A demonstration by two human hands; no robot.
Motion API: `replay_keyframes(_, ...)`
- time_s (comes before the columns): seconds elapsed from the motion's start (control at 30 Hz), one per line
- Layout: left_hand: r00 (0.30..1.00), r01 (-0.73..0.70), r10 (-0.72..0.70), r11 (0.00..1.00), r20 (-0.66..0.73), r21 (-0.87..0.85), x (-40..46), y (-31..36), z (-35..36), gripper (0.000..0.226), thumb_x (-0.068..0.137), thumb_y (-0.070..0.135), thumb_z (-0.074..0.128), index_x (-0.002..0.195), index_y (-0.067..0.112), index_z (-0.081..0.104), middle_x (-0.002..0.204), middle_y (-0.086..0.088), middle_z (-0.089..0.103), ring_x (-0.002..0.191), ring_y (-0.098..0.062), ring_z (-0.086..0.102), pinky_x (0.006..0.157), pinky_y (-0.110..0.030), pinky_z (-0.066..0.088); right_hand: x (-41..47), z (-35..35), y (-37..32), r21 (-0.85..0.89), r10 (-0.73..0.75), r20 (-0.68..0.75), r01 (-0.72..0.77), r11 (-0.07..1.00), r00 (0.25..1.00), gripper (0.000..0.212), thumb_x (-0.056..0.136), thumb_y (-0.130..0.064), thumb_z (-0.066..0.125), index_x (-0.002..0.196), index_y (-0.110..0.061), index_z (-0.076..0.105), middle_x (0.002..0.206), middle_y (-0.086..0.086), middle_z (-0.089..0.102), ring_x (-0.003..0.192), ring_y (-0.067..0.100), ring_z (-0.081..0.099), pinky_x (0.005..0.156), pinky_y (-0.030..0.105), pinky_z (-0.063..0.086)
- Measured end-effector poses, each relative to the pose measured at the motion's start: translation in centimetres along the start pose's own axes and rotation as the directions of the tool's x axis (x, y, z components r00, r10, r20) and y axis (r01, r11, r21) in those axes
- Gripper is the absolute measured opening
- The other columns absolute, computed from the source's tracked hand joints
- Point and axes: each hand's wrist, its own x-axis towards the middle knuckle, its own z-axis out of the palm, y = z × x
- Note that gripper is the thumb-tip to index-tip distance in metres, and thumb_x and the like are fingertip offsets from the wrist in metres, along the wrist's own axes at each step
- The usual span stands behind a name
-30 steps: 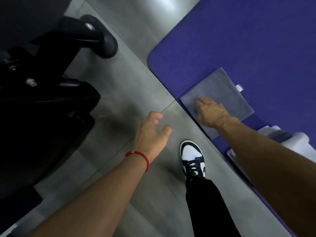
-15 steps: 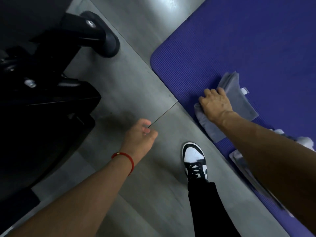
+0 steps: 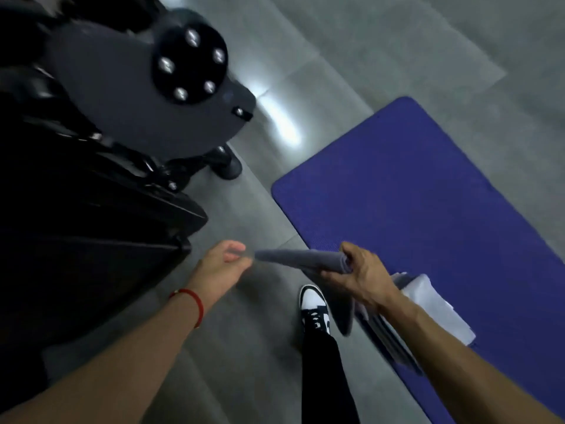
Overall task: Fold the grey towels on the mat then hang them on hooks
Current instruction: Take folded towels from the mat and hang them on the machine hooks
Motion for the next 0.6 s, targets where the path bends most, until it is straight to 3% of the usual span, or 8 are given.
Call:
replay_keyframes(0.1,0.998,-0.037,0.030,0.994,-0.062,-0.108,-8.3,-2.1,-4.0,0.056,0.086,0.021,0.074,0.135,0.033,0.051,0.127,0.001,0.062,0.109,-0.019,0.063,0.098,-0.044,0.054,-9.6,-0.9,-7.8,0.245,-0.071,-0.016,0.073,0.967,0.997,0.041,0.074,-0.026,0.087,0.071,-0.023,0.046,0.059,-0.013,0.054,0.054,0.002,0.044,0.052,0.020,0.038)
replay_keyframes(0.2,0.972,-0.223,0.208,0.962,-0.109,-0.159,-17.3,-4.4,-9.6,0.091,0.084,0.000,0.070,0.154,0.040,0.028,0.147,0.008,0.043,0.131,-0.013,0.049,0.104,-0.031,0.047,-18.4,-1.5,-14.6,0.490,-0.154,0.056,0.108,0.865,0.986,0.029,0.078,-0.012,0.085,0.082,-0.009,0.057,0.070,0.004,0.063,0.065,0.013,0.056,0.059,0.031,0.046)
replay_keyframes(0.27,0.929,-0.356,0.326,0.918,-0.176,-0.177,-23.4,-6.5,-14.0,0.077,0.081,-0.011,0.070,0.143,0.029,0.049,0.138,0.009,0.056,0.125,-0.013,0.056,0.096,-0.022,0.050,-23.0,-2.2,-18.8,0.566,-0.231,0.077,0.148,0.811,0.970,0.022,0.082,-0.009,0.082,0.090,-0.005,0.062,0.082,0.018,0.065,0.075,0.022,0.060,0.068,0.040,0.050)
replay_keyframes(0.33,0.892,-0.422,0.373,0.890,-0.255,-0.175,-29.3,-8.9,-18.3,0.046,0.081,-0.009,0.074,0.117,0.020,0.069,0.111,0.001,0.073,0.108,-0.022,0.068,0.084,-0.020,0.055,-26.8,-3.1,-23.0,0.600,-0.300,0.076,0.197,0.775,0.951,0.022,0.083,-0.013,0.081,0.100,-0.006,0.069,0.093,0.019,0.070,0.088,0.026,0.068,0.079,0.044,0.054)
replay_keyframes(0.4,0.863,-0.469,0.396,0.858,-0.315,-0.207,-35.0,-11.1,-21.9,0.031,0.082,-0.004,0.076,0.106,0.016,0.072,0.099,-0.003,0.076,0.098,-0.024,0.071,0.080,-0.022,0.057,-30.0,-4.2,-26.8,0.565,-0.359,0.143,0.222,0.794,0.922,0.024,0.083,-0.024,0.080,0.101,-0.011,0.070,0.095,0.007,0.074,0.092,0.023,0.071,0.079,0.034,0.057)
replay_keyframes(0.47,0.814,-0.534,0.429,0.818,-0.392,-0.214,-40.1,-12.4,-24.8,0.027,0.084,0.001,0.076,0.105,0.018,0.072,0.099,-0.001,0.075,0.097,-0.021,0.072,0.083,-0.030,0.059,-32.1,-5.3,-30.2,0.453,-0.422,0.310,0.257,0.853,0.852,0.028,0.086,-0.038,0.078,0.089,-0.013,0.065,0.084,-0.002,0.068,0.082,0.015,0.063,0.074,0.027,0.049)
replay_keyframes(0.53,0.763,-0.598,0.485,0.781,-0.426,-0.181,-44.5,-13.1,-27.0,0.027,0.087,0.004,0.074,0.109,0.020,0.070,0.103,0.002,0.074,0.101,-0.017,0.071,0.088,-0.036,0.060,-33.8,-5.4,-33.6,0.354,-0.411,0.480,0.257,0.899,0.775,0.047,0.086,-0.060,0.068,0.087,-0.013,0.066,0.087,0.001,0.068,0.084,0.016,0.062,0.081,0.033,0.047)
replay_keyframes(0.6,0.690,-0.669,0.561,0.736,-0.458,-0.107,-48.0,-13.1,-28.9,0.035,0.088,-0.001,0.070,0.113,0.024,0.067,0.108,0.007,0.071,0.108,-0.014,0.068,0.091,-0.032,0.057,-35.1,-4.2,-37.7,0.312,-0.437,0.505,0.315,0.896,0.744,0.063,0.084,-0.068,0.061,0.090,-0.006,0.072,0.095,0.010,0.076,0.088,0.026,0.070,0.091,0.041,0.054)
